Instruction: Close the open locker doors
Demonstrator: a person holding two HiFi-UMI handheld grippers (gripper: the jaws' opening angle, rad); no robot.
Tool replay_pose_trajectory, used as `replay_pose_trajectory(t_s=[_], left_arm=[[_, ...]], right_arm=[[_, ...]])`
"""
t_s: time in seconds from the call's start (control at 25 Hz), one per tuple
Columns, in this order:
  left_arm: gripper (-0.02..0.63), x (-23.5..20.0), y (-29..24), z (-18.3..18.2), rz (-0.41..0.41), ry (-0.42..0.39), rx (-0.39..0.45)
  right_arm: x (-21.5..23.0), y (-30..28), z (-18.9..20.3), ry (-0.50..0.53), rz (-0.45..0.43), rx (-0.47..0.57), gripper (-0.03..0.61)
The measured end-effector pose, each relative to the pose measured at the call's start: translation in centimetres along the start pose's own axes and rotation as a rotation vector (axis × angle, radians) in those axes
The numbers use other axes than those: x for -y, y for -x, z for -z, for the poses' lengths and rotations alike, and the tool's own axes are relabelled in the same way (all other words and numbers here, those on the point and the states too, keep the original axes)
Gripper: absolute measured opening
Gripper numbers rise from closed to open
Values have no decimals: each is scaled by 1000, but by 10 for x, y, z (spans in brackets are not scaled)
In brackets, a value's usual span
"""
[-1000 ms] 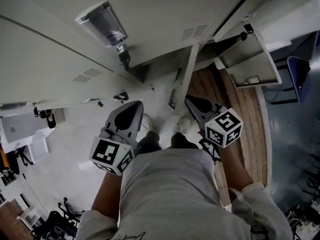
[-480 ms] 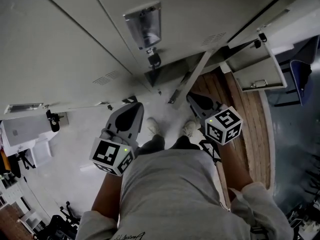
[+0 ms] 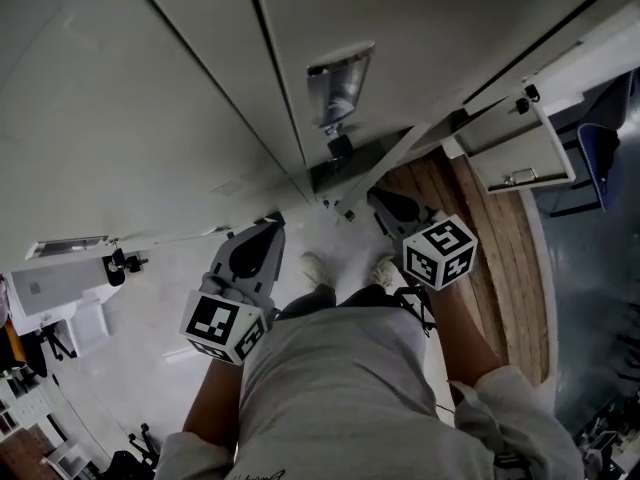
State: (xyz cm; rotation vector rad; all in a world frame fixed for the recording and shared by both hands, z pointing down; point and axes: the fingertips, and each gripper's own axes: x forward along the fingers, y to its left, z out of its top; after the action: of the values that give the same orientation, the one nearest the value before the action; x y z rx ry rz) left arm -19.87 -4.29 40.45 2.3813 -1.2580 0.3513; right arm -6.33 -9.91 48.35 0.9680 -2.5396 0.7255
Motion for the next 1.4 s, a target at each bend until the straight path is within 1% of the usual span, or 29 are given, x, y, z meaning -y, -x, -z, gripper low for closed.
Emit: replay_pose_trajectory(t_s=[0.16,0.64,1.4], left_arm=[[15,-9,1,-1,9,-4,-1],[15,-14,8,8,43,-7,-25],[15,-26,21,13,26,8,-23]], right_arm=[[0,-9,-4,-10,14,7,25],[4,-35,-11,-26,33,16,25],[12,-64,-26,-54,55,34,25]])
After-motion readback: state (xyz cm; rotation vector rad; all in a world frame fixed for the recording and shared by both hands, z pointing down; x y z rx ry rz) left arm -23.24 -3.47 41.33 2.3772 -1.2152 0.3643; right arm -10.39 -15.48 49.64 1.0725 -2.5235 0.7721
